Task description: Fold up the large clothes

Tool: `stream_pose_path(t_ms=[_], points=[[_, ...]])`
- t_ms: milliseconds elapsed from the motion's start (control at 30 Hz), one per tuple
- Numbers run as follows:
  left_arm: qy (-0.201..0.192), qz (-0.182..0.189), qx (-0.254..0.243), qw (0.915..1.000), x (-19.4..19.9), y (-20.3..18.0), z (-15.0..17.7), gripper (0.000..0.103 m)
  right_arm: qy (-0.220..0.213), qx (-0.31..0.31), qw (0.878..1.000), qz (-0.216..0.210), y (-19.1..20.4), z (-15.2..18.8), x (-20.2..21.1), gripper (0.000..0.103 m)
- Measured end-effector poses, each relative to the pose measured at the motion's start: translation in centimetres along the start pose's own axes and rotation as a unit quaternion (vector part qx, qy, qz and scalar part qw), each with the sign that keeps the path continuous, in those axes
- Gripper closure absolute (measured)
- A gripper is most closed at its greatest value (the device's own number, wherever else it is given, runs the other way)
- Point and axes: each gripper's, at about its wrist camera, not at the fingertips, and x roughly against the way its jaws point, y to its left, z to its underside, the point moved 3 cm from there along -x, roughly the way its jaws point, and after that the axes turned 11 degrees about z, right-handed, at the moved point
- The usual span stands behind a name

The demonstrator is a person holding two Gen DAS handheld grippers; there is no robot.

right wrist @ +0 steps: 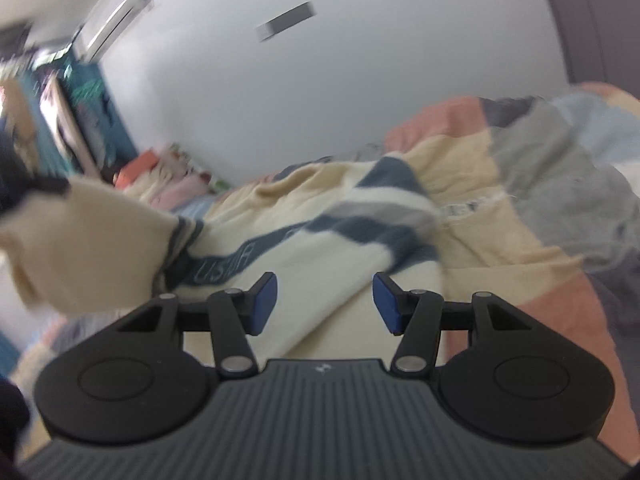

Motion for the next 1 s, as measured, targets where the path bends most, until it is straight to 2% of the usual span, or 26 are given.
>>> stream_pose_path(t_ms=[133,233,333,400,433,467,533,600,667,800,900,1000], points=[[0.048,0.017,0.000,0.9987,-4.7,-0.4,4.5,0.096,-0.003,-0.021,1.000,0.014,-2.1,-0.2,0.2,0.046],[0.053,0.023,-0.019,0.9981,-7.6,-0.4,7.1,0.096,0.010,-0.046,0.999,0.002,-2.6,-0.2,-0.4,0.046],[0.075,0.042,-0.008,0.9963,-10.1,1.0,8.6,0.095,0.004,-0.026,1.000,0.004,-1.9,0.0,-0.8,0.046],[0.101,0.057,0.001,0.9932,-11.4,1.8,9.2,0.087,0.005,-0.029,1.000,0.002,-2.0,0.0,-1.1,0.046],[0.110,0.061,0.001,0.9921,-11.6,2.0,9.4,0.073,0.003,-0.032,0.999,0.003,-2.1,0.0,-1.0,0.045],[0.112,0.058,-0.002,0.9920,-11.3,2.4,9.8,0.054,-0.001,-0.032,0.999,0.003,-2.2,0.0,-1.0,0.045],[0.104,0.058,-0.021,0.9927,-10.3,3.1,10.1,0.046,-0.011,-0.026,1.000,0.009,-2.1,0.0,-0.8,0.046],[0.096,0.063,-0.047,0.9923,-8.9,3.8,10.2,0.046,-0.016,-0.013,1.000,0.011,-1.7,0.1,-0.8,0.046],[0.079,0.046,-0.070,0.9933,-7.5,4.9,10.3,0.046,-0.015,0.005,1.000,0.003,-0.8,0.4,-0.7,0.045],[0.051,0.011,-0.075,0.9958,-5.8,8.6,10.4,0.046,-0.014,0.058,0.998,-0.013,2.5,1.7,-0.2,0.046],[0.036,-0.017,-0.084,0.9957,-5.0,10.9,10.5,0.046,-0.008,0.082,0.996,-0.042,4.8,2.7,0.2,0.047],[0.013,-0.027,-0.089,0.9956,-4.3,12.8,10.0,0.046,0.001,0.124,0.992,-0.032,6.5,3.7,-0.2,0.047]])
